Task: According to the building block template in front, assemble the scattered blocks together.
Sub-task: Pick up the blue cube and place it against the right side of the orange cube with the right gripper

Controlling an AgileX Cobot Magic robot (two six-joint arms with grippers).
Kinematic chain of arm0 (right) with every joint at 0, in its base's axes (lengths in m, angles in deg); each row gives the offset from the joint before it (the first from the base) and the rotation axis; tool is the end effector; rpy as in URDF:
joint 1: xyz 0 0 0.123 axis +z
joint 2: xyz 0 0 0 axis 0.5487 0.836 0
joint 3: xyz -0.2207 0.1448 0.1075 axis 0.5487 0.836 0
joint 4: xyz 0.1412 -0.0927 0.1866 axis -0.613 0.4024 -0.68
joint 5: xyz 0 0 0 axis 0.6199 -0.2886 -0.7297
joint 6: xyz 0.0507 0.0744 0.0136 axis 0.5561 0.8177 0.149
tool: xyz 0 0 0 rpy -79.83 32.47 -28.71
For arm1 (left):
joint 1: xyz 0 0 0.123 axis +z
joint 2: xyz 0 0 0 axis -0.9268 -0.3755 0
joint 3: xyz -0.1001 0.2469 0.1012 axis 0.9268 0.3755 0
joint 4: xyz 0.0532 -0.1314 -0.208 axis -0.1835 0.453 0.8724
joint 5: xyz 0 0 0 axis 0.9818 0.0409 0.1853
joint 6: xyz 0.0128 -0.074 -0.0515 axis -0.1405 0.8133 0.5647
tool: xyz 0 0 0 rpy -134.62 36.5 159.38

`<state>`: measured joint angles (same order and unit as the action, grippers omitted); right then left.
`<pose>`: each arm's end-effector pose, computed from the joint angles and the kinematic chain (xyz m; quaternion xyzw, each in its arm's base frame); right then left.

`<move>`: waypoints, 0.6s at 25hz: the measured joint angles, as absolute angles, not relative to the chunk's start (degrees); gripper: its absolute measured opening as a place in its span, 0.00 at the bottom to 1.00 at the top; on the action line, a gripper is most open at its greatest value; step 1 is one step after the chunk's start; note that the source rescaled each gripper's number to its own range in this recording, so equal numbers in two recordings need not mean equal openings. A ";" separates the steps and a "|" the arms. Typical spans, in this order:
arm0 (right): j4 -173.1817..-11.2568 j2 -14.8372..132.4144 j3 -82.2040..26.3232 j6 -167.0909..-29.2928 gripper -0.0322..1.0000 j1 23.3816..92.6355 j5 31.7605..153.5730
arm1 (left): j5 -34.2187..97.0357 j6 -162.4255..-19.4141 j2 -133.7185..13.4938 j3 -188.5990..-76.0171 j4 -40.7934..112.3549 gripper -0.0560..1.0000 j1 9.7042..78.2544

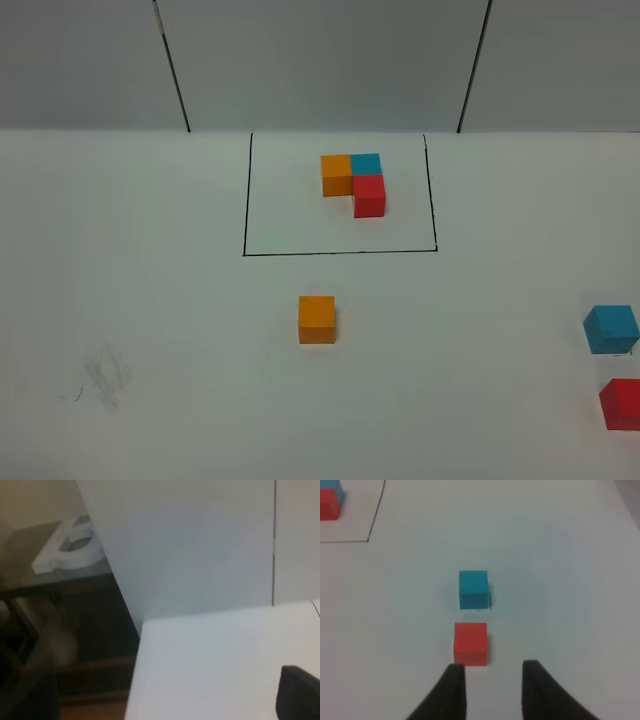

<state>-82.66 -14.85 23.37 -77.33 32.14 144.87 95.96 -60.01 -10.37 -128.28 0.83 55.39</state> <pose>-0.0070 -0.0022 0.2773 -0.0057 0.8527 -0.0288 0.5215 -0.0343 0.0393 0.4784 0.0474 0.7603 0.1255 0.6356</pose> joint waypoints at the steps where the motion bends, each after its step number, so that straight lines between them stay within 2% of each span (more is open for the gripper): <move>1: -82.66 -14.85 23.37 -77.33 0.03 32.14 144.87 | 95.96 -61.43 -9.38 -126.85 4.03 0.89 57.76; 8: -82.66 -14.85 23.37 -77.33 0.03 32.14 144.87 | 95.96 -61.42 -0.58 -111.66 17.70 0.88 70.55; 15: -82.66 -14.85 23.37 -77.33 0.03 32.14 144.87 | 94.20 -56.09 10.49 -94.75 18.19 0.87 74.58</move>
